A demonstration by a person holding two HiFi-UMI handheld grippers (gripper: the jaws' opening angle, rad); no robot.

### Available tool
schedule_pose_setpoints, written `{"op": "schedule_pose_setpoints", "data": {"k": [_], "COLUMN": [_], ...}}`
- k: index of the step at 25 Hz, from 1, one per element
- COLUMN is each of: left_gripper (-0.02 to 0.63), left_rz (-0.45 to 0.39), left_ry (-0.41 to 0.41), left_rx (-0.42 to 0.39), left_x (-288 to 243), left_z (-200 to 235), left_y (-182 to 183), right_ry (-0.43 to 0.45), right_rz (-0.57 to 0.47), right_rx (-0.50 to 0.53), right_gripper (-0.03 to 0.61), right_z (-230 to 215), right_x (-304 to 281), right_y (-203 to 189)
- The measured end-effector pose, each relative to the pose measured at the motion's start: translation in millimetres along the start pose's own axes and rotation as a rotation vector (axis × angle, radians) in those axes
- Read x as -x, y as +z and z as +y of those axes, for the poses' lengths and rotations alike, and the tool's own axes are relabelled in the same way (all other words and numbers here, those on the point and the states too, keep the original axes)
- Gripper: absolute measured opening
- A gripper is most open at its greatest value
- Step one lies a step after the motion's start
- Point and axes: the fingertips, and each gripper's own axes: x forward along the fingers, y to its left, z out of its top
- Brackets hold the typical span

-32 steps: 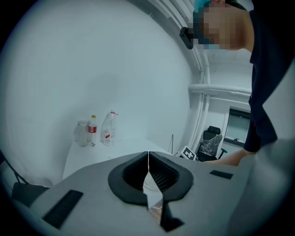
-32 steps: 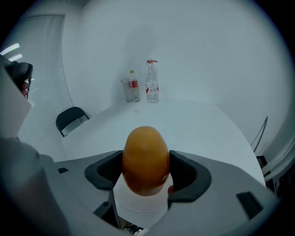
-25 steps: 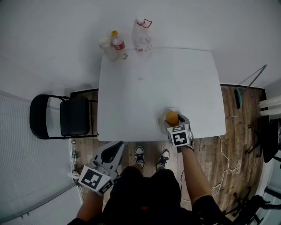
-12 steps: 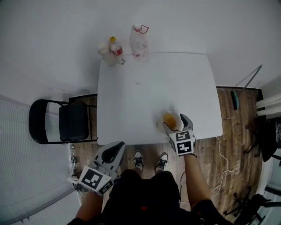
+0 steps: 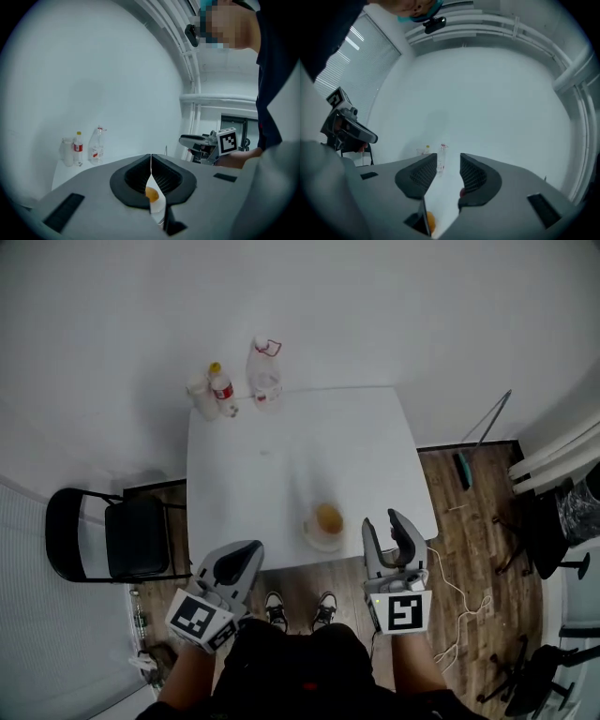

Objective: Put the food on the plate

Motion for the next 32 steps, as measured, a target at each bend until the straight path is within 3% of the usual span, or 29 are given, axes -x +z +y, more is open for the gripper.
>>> {"op": "schedule_pose_setpoints", "data": {"k": [2, 5, 13, 26, 32], "left_gripper": [0.025, 0.025, 0.025, 0.025, 0.025], "left_rz": [-0.026, -0.056, -0.139, -0.141, -0.139], "left_ry": [-0.023, -0.059, -0.109, -0.175, -0.176], "left_rx": [-0.020, -0.067, -0.194, -0.191, -0.186], "left_x": [-3.3, -7.3, -8.4, -11.2, -6.4], "left_z": [-7.6, -18.2, -46.6, -70.3, -68.3], "left_y": [13.2, 33.6, 84.7, 82.9, 82.9], "right_ry": [-0.047, -0.070, -0.042, -0.040, -0.038], "right_rz": [-0.047, -0.087, -0.079, -0.016, -0.072], "right_rx": [0.046, 0.074, -0.101, -0.124, -0.078], "right_gripper": [0.072, 0.036, 0.023, 0.023, 0.023], "right_z": [-6.3, -14.2, -22.9, -14.1, -9.5], "right_x": [14.1, 30.4, 61.2, 76.2, 78.4], "right_y": [24.1, 51.3, 67.5, 64.9, 68.5]}}
